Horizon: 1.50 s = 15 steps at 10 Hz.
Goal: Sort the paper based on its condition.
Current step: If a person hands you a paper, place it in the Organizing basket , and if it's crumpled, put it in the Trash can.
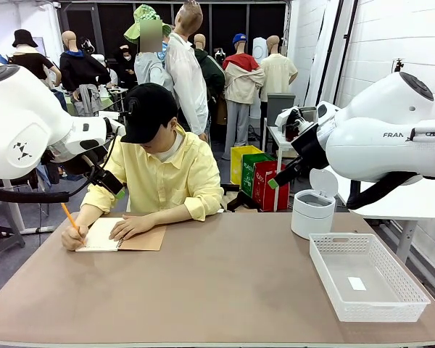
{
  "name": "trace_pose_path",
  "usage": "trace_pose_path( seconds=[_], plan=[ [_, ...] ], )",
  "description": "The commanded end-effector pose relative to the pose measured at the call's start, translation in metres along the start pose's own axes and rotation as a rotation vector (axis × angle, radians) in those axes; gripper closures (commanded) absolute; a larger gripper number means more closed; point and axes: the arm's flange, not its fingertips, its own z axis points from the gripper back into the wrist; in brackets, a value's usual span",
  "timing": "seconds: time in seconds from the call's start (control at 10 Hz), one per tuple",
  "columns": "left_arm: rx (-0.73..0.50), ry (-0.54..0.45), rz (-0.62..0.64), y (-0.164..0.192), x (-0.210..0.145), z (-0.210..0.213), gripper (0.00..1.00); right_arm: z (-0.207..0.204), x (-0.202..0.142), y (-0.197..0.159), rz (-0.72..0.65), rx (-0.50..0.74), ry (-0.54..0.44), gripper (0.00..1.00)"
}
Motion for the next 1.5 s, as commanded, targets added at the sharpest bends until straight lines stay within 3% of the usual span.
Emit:
trace_pose_path(
  seconds=[0.0, 1.4],
  plan=[
    [0.002, -0.001, -0.002, 0.0002, 0.0001, 0.0004, 0.00, -0.0002, -0.0006, -0.0001, 0.000, 0.003, 0.004, 0.00],
    [0.002, -0.001, -0.002, 0.0002, 0.0001, 0.0004, 0.00, -0.0002, -0.0006, -0.0001, 0.000, 0.003, 0.004, 0.00]
  ],
)
